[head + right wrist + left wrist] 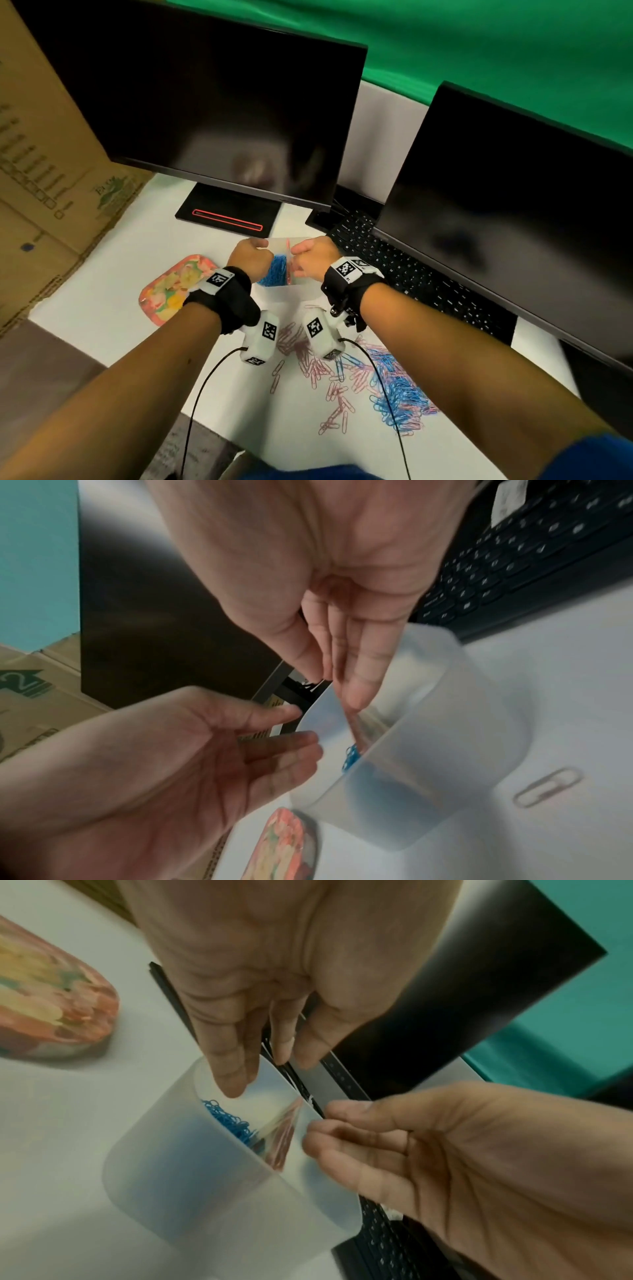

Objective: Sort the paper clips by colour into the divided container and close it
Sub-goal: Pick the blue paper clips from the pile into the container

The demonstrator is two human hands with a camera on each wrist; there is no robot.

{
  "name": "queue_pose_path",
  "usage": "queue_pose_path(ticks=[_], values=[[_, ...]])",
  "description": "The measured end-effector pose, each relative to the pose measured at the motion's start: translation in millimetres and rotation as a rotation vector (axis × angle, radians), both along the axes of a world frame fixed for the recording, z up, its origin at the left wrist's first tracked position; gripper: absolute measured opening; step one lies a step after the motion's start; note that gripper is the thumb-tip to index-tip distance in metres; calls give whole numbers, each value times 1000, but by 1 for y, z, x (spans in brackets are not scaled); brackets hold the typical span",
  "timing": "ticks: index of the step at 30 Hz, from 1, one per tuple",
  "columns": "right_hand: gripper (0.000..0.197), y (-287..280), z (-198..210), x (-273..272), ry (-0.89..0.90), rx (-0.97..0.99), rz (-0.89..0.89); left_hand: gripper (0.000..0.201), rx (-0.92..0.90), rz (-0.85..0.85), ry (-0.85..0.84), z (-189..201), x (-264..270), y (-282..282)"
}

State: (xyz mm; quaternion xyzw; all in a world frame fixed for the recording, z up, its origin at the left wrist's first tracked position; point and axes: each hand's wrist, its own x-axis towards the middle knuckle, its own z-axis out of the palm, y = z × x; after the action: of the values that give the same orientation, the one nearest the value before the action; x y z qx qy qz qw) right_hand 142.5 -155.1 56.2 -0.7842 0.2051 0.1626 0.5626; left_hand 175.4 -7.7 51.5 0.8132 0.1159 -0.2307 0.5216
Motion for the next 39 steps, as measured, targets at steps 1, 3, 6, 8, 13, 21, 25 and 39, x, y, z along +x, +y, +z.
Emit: queue_pose_path(ticks=[1, 3, 6, 8, 13, 21, 25, 39], values=[[23, -5, 3, -7, -7, -17, -2, 33, 35, -36, -34, 1, -3, -1], [22, -21, 5, -26, -4, -89, -35, 26, 70, -99, -157, 4, -15, -4], [21, -51, 0, -65, -28, -223, -42, 16, 103, -335, -342, 7, -45, -16], [19, -69, -7, -94, 3, -434, 19, 15, 138, -587, -387, 3, -67, -27], [21, -76, -32, -149, 131, -584, 255, 14, 371, -1107, -445, -28, -115, -58], [24, -50, -54, -166, 73, -668, 451, 28, 503, -1366, -435, -64, -136, -62], [29, -51, -63, -165, 86, -667, 404, 26, 527, -1328, -480, -68, -136, -61], [17, -102, -52, -177, -51, -232, -122, 40, 89, -795, -237, -57, -122, -69]])
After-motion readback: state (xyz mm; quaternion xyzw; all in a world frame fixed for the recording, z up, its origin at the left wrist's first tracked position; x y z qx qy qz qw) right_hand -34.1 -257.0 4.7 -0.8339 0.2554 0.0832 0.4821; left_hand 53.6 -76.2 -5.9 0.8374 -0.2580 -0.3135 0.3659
